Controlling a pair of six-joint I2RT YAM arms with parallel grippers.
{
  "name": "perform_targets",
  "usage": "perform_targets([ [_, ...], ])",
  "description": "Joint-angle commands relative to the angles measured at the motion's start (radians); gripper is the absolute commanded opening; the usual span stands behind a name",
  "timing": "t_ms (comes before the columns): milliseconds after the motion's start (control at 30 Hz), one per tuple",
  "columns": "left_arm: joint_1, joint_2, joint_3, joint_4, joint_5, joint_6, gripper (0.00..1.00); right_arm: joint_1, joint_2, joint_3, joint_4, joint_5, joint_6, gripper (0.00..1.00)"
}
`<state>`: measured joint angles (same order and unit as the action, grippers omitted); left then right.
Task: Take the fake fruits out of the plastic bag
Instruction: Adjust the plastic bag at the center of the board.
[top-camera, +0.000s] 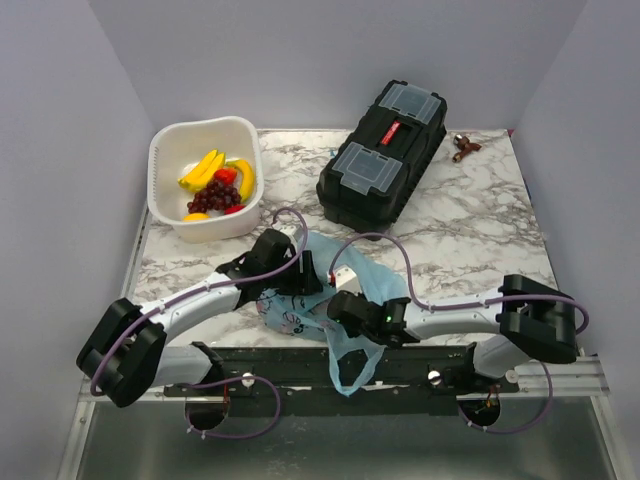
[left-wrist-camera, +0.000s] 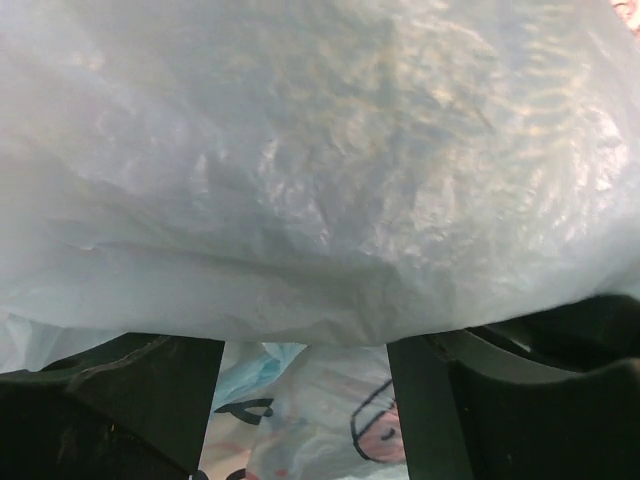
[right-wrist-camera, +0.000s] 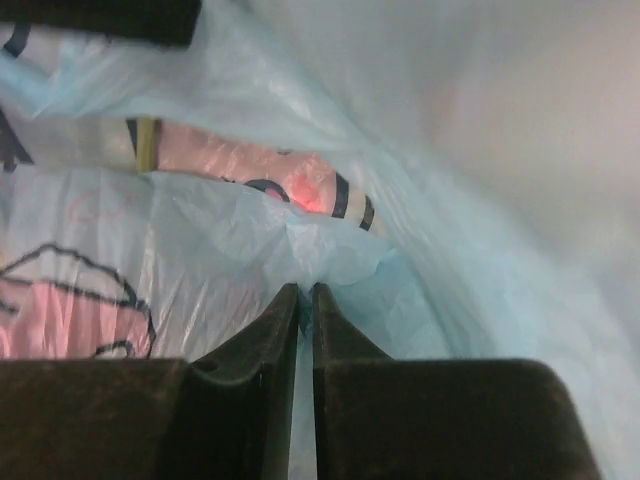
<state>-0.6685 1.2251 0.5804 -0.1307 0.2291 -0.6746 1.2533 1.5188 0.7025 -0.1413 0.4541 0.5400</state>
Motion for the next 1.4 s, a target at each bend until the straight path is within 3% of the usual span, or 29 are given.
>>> perform_targets([
  [0, 0.056, 0.053, 0.045, 0.021, 0.035, 0.034, 0.62, 0.083, -0.06, -0.067, -0.039, -0.107, 0.103, 0.11],
  [200, 0.075, 0.013, 0.125, -0.061, 0.064, 0.067, 0.63, 0.177, -0.133, -0.126, -0.034, -0.115, 0.247, 0.08],
  [467, 0.074, -0.362, 0.104, -0.194, 0.159, 0.09, 0.85, 0.176, -0.176, -0.107, -0.019, 0.001, 0.287, 0.09],
  [567, 0.071, -0.482, 0.081, -0.236, 0.26, 0.09, 0.89, 0.176, -0.185, -0.088, -0.023, 0.033, 0.292, 0.1],
  [667, 0.055, -0.577, 0.042, -0.263, 0.335, 0.066, 0.89, 0.176, -0.206, -0.078, -0.063, 0.128, 0.365, 0.37],
  [767, 0.017, -0.659, -0.009, -0.261, 0.345, 0.007, 0.89, 0.173, -0.238, -0.069, -0.068, 0.223, 0.425, 0.48],
  [833, -0.015, -0.698, -0.039, -0.255, 0.325, -0.033, 0.89, 0.165, -0.255, -0.056, -0.066, 0.279, 0.476, 0.66],
  [867, -0.038, -0.712, -0.051, -0.249, 0.313, -0.048, 0.89, 0.158, -0.263, -0.055, -0.062, 0.301, 0.51, 0.82],
  [933, -0.08, -0.726, -0.073, -0.236, 0.271, -0.072, 0.88, 0.132, -0.273, -0.061, -0.015, 0.311, 0.537, 0.99],
  [1167, -0.241, -0.747, -0.105, -0.152, 0.162, -0.165, 0.85, 0.029, -0.204, -0.047, 0.289, 0.23, 0.352, 1.0],
  [1367, -0.316, -0.848, -0.146, -0.187, 0.087, -0.202, 0.85, -0.14, -0.06, 0.02, 0.496, -0.011, 0.265, 1.0],
])
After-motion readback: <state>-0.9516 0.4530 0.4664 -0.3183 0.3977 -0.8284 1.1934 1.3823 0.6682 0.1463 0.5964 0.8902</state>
